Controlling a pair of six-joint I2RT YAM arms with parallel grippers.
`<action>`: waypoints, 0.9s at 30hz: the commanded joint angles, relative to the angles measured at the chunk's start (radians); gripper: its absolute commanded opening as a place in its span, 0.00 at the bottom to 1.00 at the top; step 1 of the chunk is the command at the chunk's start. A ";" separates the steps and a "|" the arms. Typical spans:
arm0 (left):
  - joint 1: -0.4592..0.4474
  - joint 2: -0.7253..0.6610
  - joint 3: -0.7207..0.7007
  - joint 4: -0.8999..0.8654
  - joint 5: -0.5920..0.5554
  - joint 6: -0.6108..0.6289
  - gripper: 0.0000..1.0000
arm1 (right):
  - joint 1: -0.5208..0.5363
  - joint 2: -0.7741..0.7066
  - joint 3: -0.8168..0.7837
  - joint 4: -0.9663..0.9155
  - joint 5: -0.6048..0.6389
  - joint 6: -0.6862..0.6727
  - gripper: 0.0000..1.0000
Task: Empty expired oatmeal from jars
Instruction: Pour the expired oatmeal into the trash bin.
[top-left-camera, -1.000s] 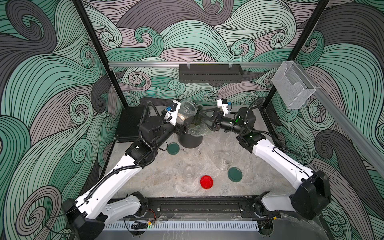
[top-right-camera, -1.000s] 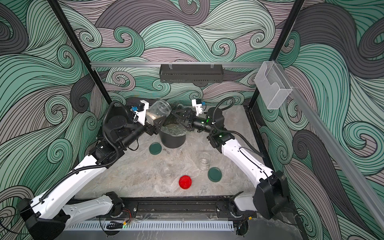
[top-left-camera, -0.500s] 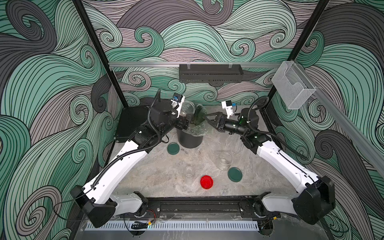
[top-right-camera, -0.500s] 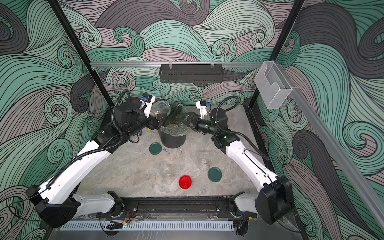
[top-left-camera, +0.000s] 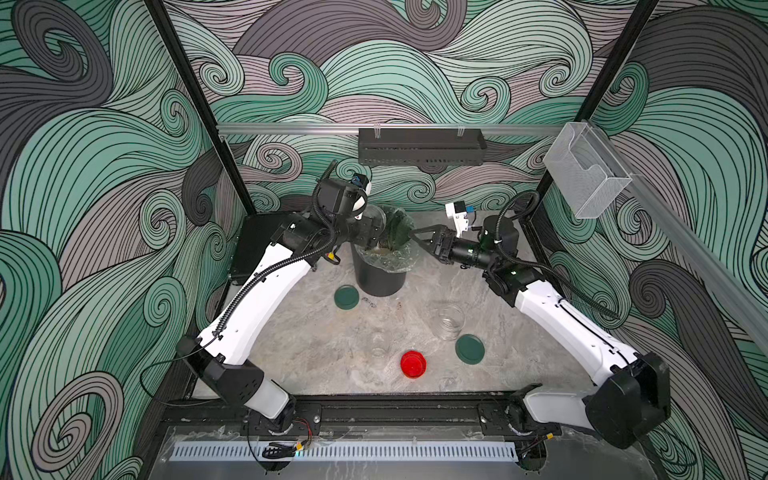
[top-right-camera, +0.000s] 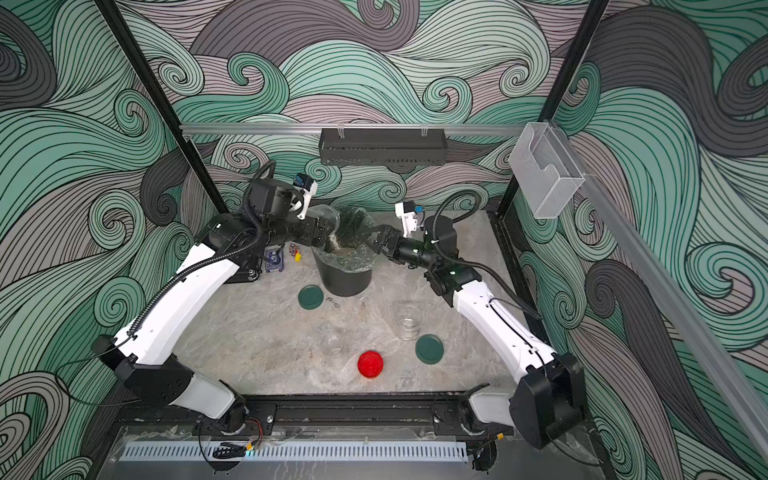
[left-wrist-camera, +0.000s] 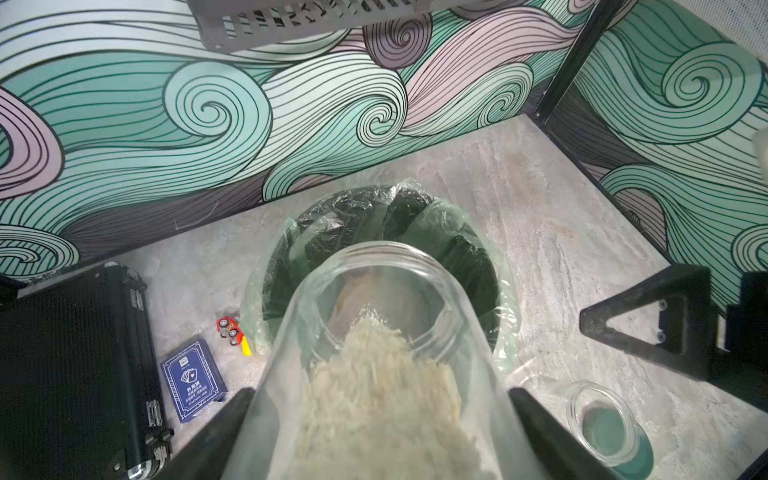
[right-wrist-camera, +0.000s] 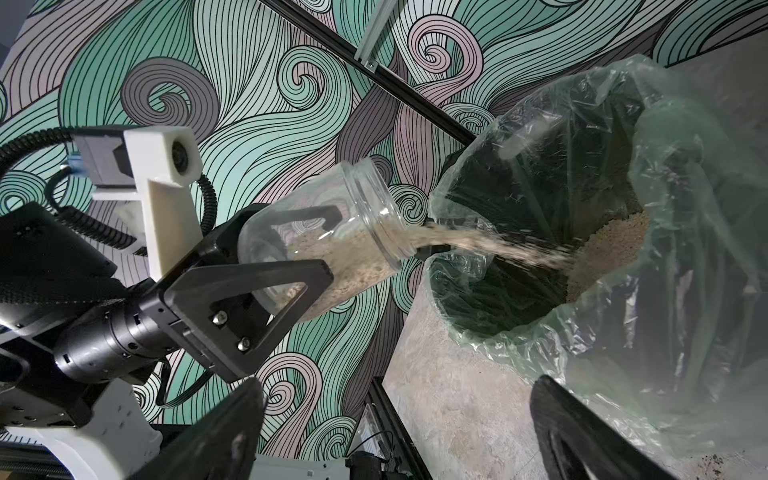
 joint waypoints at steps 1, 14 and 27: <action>0.009 0.020 0.105 -0.066 0.015 -0.031 0.00 | -0.005 -0.003 0.030 0.000 0.002 -0.022 0.99; 0.011 0.052 0.172 -0.087 0.022 -0.020 0.00 | -0.006 -0.029 0.022 0.023 0.003 -0.121 0.99; 0.010 0.211 0.424 -0.316 0.008 -0.061 0.00 | -0.005 -0.096 0.006 -0.008 0.102 -0.338 0.98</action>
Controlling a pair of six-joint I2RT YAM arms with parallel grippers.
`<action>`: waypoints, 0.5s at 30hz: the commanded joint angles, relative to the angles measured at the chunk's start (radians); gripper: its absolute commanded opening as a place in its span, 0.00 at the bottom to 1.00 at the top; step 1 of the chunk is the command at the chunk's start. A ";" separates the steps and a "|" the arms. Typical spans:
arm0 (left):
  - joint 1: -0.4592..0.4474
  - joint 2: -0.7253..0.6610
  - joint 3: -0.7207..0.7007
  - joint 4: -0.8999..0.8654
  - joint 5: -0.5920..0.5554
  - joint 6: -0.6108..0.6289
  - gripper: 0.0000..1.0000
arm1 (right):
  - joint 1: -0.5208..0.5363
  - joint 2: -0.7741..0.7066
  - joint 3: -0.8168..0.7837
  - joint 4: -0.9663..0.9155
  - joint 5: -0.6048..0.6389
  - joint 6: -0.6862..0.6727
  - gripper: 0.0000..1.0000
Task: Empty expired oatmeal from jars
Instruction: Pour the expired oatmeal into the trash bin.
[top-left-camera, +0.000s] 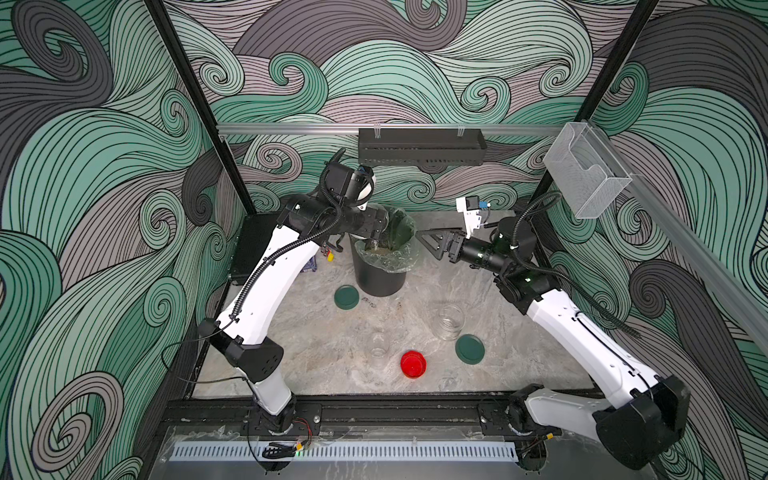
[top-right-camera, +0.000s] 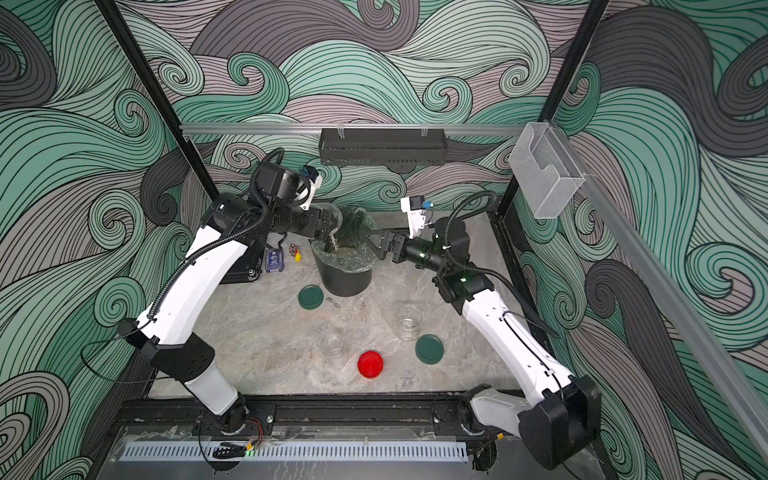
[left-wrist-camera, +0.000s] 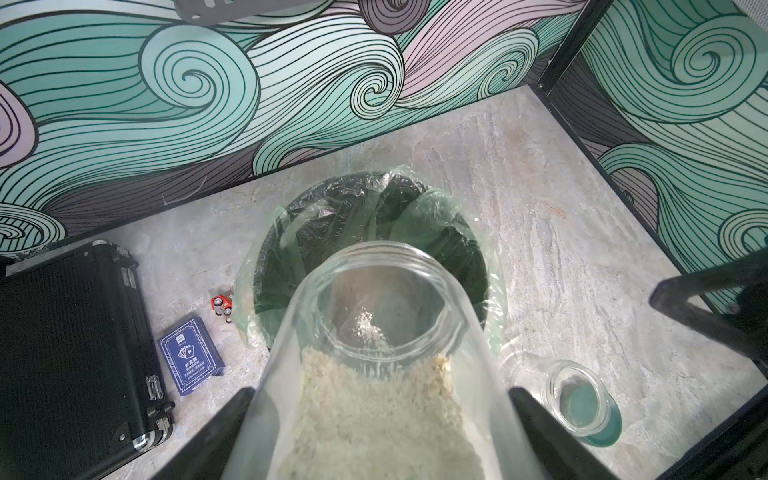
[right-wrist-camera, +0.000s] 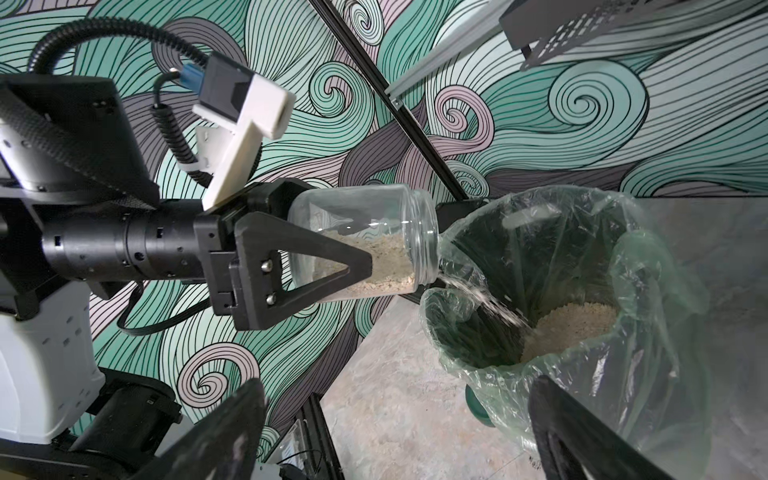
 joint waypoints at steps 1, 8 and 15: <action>0.006 0.047 0.109 -0.086 -0.015 -0.039 0.00 | -0.004 0.007 0.006 0.006 0.028 -0.047 0.98; 0.006 0.089 0.160 -0.079 -0.026 -0.051 0.00 | -0.004 0.006 -0.003 0.006 0.028 -0.037 0.97; 0.013 0.177 0.291 -0.111 -0.053 -0.048 0.00 | -0.004 0.008 -0.007 0.004 0.031 -0.032 0.97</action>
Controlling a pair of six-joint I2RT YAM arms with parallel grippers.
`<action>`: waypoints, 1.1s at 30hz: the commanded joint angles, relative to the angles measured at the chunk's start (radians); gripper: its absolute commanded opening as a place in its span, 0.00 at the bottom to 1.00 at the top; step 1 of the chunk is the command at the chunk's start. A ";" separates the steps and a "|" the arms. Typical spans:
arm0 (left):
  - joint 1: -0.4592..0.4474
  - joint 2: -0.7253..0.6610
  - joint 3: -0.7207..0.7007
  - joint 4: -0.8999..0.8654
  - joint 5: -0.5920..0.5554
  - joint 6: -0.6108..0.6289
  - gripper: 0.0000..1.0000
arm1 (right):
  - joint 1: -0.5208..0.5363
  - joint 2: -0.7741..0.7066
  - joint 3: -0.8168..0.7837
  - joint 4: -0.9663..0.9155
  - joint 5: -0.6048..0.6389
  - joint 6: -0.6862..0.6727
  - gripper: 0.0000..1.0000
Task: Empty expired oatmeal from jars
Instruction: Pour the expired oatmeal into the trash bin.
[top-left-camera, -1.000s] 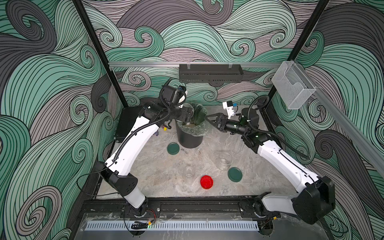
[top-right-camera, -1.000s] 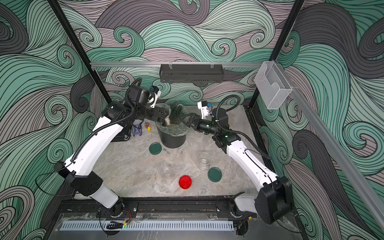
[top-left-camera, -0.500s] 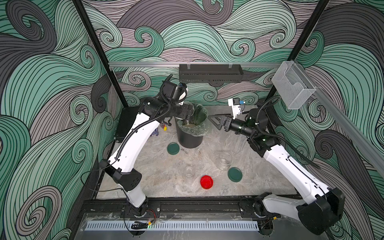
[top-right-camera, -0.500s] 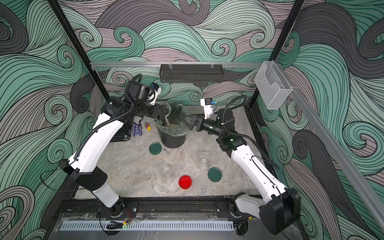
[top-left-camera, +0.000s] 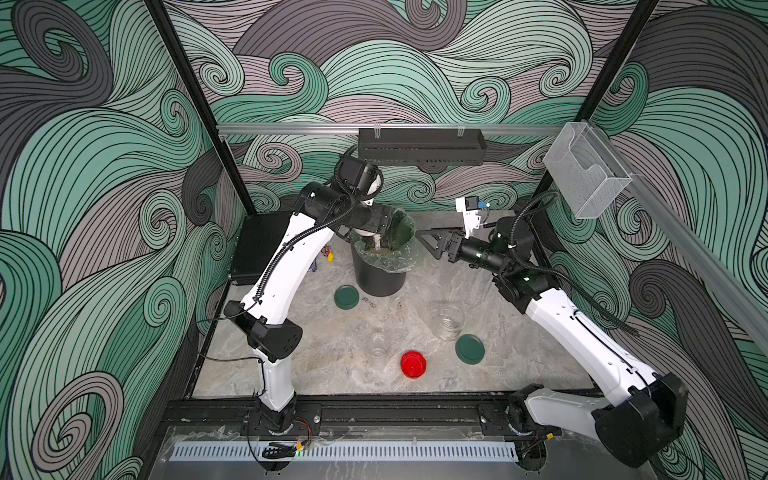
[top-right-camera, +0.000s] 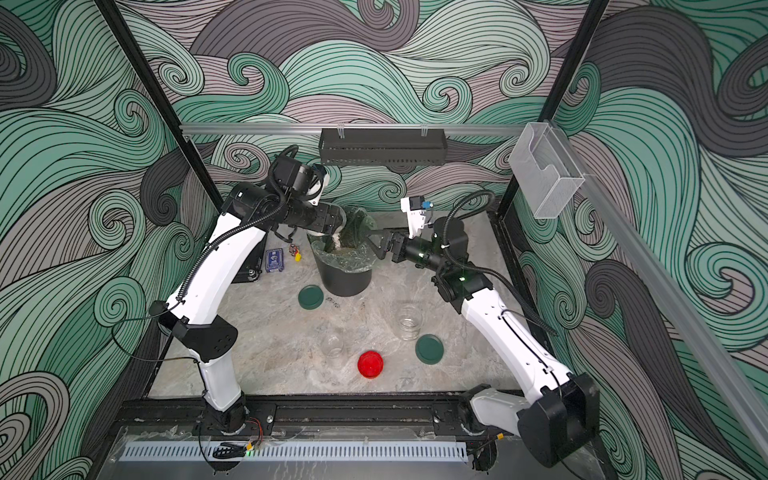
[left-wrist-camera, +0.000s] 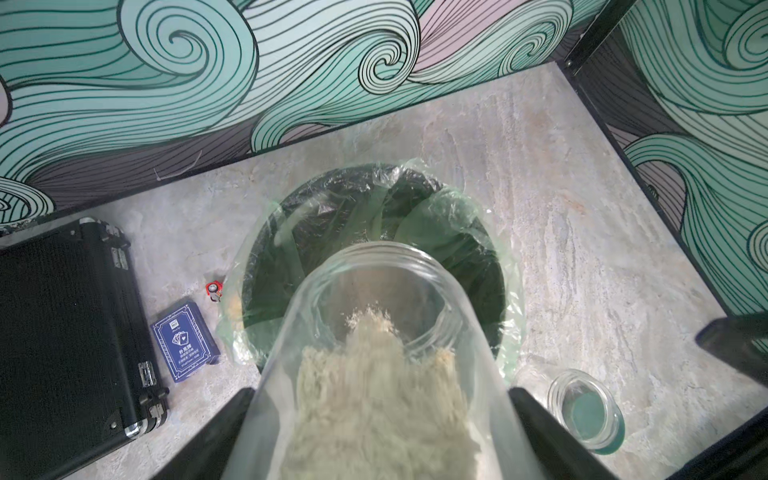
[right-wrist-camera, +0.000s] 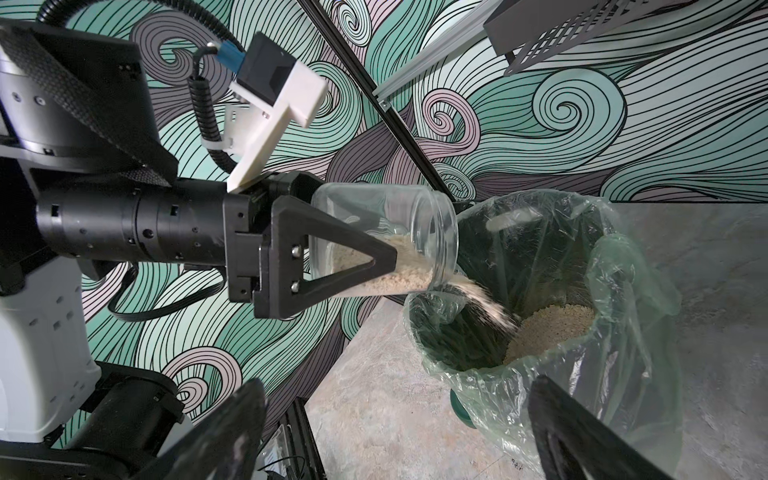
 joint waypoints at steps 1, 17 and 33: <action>0.014 0.033 0.100 -0.008 -0.037 -0.014 0.00 | -0.003 -0.006 -0.008 0.011 0.011 -0.013 0.98; 0.059 0.204 0.219 -0.110 0.075 -0.048 0.00 | -0.004 -0.004 -0.003 0.008 0.009 -0.013 0.98; 0.062 0.204 0.250 -0.114 0.079 -0.034 0.00 | -0.004 0.014 0.019 0.004 0.009 -0.003 0.97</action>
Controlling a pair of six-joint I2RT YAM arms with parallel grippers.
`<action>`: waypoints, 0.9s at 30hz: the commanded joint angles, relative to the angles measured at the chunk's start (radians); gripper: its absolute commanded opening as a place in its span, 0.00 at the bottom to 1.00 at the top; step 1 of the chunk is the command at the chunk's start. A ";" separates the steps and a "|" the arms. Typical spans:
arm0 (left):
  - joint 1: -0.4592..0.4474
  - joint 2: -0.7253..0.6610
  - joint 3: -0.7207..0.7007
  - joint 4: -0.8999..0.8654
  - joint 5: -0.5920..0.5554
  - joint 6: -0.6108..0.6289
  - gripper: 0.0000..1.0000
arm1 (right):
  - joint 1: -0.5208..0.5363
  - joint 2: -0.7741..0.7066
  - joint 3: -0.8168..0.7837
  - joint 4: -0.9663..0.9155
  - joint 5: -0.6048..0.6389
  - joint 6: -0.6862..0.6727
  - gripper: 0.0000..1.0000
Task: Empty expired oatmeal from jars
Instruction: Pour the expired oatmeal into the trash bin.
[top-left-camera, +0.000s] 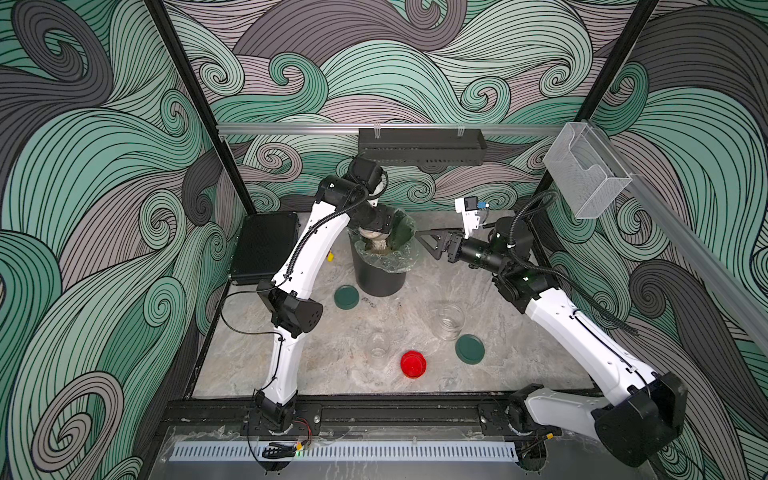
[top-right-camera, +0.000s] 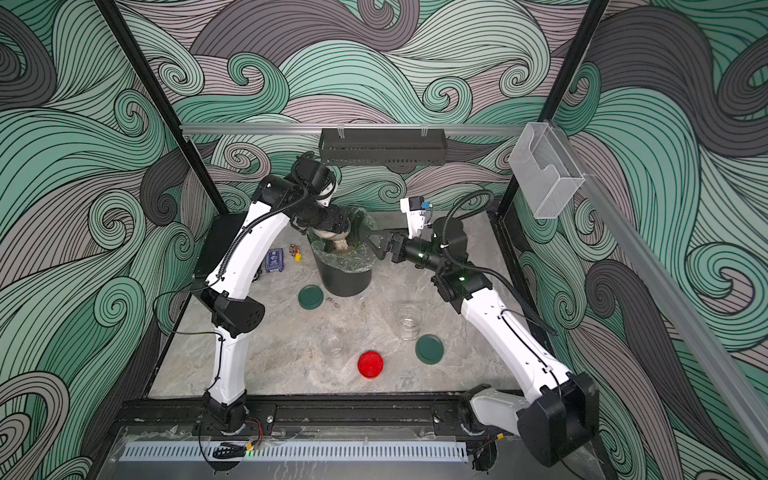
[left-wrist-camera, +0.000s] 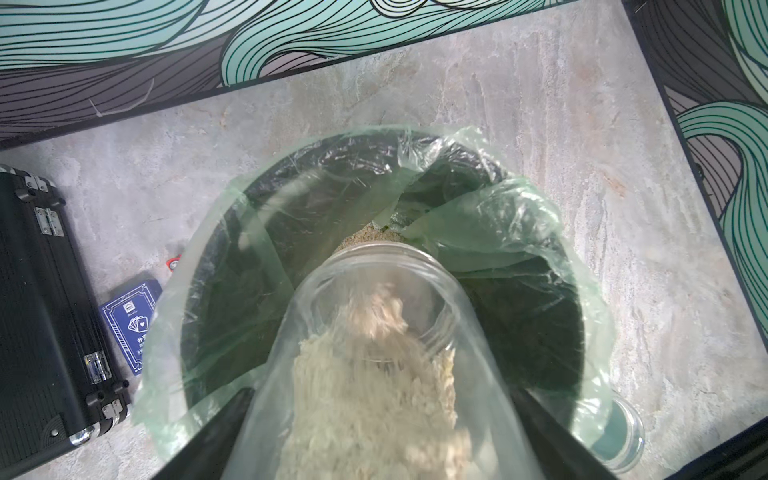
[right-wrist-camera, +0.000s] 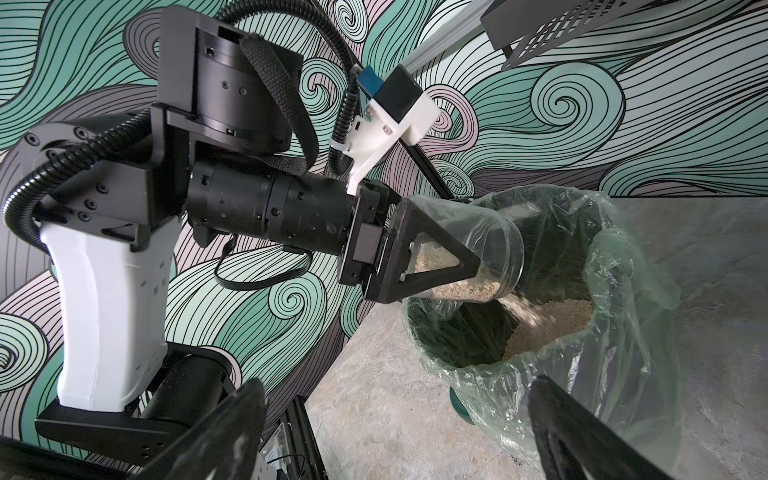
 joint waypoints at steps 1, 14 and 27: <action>0.011 -0.046 0.053 0.016 -0.003 -0.005 0.00 | -0.004 0.008 0.019 0.011 0.009 -0.005 0.97; 0.014 0.043 0.032 -0.005 0.045 -0.002 0.00 | 0.003 0.016 0.021 0.002 0.020 -0.002 0.98; 0.014 0.031 0.033 -0.022 0.031 0.000 0.00 | 0.005 0.019 0.022 0.002 0.024 0.001 0.98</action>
